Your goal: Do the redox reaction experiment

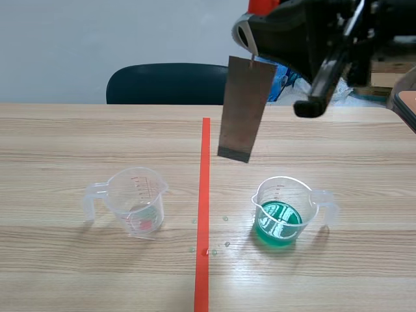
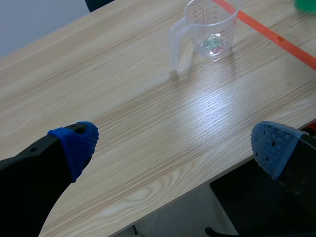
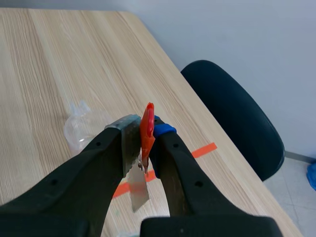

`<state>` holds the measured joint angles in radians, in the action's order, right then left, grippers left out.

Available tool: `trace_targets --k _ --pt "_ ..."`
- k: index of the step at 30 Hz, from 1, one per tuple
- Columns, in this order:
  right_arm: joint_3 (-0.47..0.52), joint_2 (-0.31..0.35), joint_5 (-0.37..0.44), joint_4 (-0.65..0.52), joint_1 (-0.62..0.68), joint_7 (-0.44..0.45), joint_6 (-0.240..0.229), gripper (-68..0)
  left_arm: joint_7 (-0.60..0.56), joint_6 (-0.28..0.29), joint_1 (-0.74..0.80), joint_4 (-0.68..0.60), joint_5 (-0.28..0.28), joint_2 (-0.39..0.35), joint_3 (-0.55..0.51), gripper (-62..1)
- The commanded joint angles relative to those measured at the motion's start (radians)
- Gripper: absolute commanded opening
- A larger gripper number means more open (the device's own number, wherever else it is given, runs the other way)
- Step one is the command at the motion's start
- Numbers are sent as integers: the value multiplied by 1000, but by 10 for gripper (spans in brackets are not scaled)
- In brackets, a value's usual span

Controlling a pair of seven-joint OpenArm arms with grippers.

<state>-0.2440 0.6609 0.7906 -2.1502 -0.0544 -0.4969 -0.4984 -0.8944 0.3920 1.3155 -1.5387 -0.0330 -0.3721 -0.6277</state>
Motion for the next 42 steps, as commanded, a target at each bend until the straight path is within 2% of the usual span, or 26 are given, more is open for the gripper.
trace_targets --k 1,11,22,39,42 --pt "-18 -21 6 24 -42 0 5 -669 -14 -5 1 -5 -7 -2 3 14" --pt "-212 -150 -1 146 -229 -49 5 -669 -14 -5 1 -5 -7 -2 3 14" --pt "-365 -299 -47 255 -362 -89 13 -669 -14 -5 1 -5 -7 -3 3 14" --pt "-473 -446 -63 393 -448 -130 32 -669 -14 -5 1 -5 -8 -2 3 14" --pt "-486 -468 -95 410 -448 -134 32 -669 -14 -5 1 -5 -8 -2 3 14"
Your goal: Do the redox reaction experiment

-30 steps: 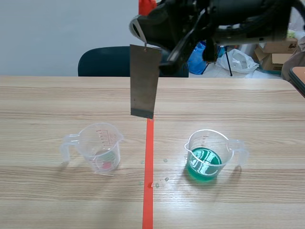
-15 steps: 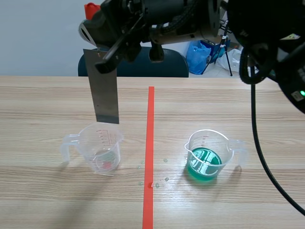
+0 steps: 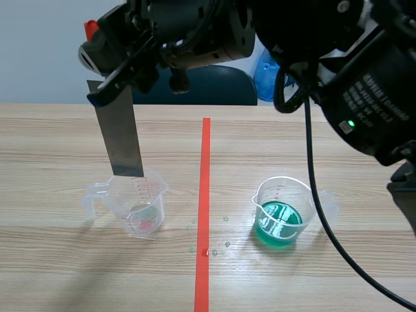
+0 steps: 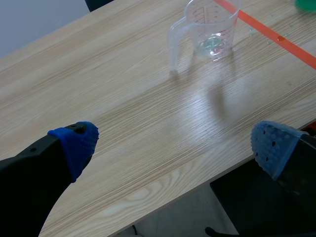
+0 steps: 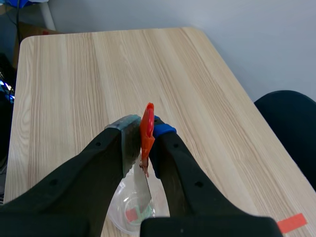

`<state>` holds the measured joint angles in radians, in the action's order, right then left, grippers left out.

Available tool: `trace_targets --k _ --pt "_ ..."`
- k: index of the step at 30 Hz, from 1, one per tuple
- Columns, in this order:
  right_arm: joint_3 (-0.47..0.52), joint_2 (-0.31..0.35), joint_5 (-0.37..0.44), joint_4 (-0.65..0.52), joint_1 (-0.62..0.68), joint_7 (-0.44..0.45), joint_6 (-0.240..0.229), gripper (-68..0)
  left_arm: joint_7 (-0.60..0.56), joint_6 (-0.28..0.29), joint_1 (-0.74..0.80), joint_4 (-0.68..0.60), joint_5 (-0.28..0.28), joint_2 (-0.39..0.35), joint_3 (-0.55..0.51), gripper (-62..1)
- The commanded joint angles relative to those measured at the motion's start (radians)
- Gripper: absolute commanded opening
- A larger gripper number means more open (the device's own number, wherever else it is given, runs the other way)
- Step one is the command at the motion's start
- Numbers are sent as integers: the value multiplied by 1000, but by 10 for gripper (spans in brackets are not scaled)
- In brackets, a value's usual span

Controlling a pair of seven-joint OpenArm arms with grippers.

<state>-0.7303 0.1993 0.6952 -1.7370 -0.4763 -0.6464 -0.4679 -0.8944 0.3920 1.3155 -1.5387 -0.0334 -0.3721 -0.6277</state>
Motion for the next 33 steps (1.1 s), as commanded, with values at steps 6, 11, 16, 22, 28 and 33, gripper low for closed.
trace_targets --k 6,11,16,22,28,33 --pt "-4 -31 -15 24 -26 16 1 -669 -14 -5 1 -5 -7 -3 3 14" --pt "-4 -45 -18 35 -26 13 1 -669 -14 -5 1 -5 -7 -3 3 14" --pt "-4 -44 -19 35 -26 13 1 -669 -14 -5 1 -5 -7 -3 3 14" --pt "-4 -44 -19 35 -26 13 1 -669 -14 -5 1 -5 -7 -3 3 14" --pt "-4 -44 -19 35 -26 13 1 -669 -14 -5 1 -5 -7 -3 3 14" --pt "-4 -44 -19 35 -26 13 0 -669 -14 -5 1 -5 -7 -3 3 14"
